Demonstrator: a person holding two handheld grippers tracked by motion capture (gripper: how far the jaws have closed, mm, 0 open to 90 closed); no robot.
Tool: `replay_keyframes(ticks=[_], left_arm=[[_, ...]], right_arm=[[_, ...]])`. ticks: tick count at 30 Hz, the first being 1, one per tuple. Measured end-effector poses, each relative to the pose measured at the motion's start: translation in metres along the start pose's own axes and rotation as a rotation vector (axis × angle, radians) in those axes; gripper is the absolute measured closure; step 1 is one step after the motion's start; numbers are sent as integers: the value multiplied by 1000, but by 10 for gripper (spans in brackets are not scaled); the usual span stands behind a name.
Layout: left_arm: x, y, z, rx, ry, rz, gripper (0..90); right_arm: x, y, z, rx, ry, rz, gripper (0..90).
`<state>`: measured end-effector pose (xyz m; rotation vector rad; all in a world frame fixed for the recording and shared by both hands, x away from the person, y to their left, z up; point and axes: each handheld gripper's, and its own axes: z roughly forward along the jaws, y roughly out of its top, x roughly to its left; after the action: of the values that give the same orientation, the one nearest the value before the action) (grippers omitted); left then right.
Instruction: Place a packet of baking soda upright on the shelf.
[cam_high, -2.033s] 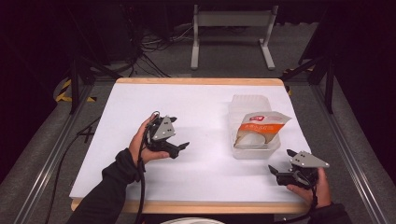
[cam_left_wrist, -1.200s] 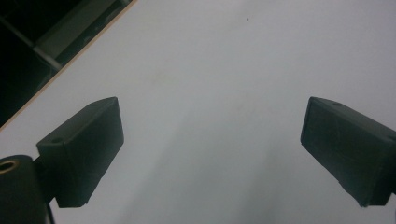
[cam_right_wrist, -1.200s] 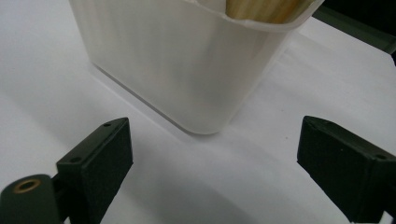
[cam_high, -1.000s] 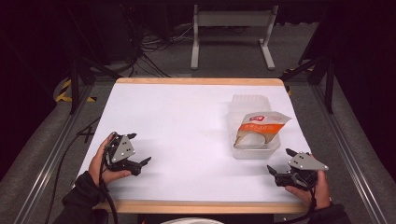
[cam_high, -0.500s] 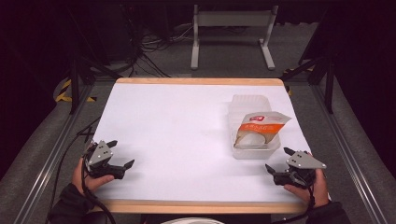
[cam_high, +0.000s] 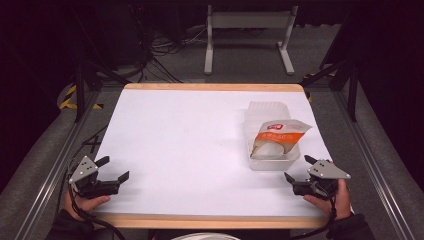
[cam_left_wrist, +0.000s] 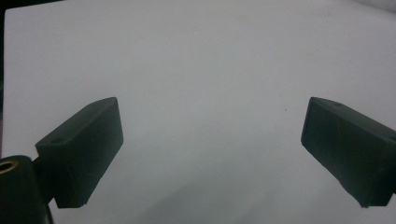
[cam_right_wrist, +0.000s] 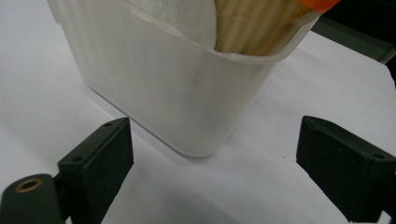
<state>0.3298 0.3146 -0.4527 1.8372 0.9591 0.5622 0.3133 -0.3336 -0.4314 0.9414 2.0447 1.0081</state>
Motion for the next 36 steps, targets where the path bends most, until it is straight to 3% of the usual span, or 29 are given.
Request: replay_keyframes(ticks=[11, 18, 25, 31, 36], left_arm=[[-5, 0, -5, -8, 8, 21, 62], [-11, 2, -3, 7, -11, 47, 68], [-12, 2, 0, 20, 6, 48, 76], [-14, 5, 2, 42, 54, 68, 83], [-14, 6, 4, 45, 42, 75, 83]], right_arm=[[-1, 3, 6, -3, 5, -10, 117], [0, 4, 6, 9, -10, -8, 118], [1, 3, 9, 25, -11, -12, 118], [-2, 0, 8, 32, -14, -7, 118], [-3, -1, 7, 33, -19, -2, 118]])
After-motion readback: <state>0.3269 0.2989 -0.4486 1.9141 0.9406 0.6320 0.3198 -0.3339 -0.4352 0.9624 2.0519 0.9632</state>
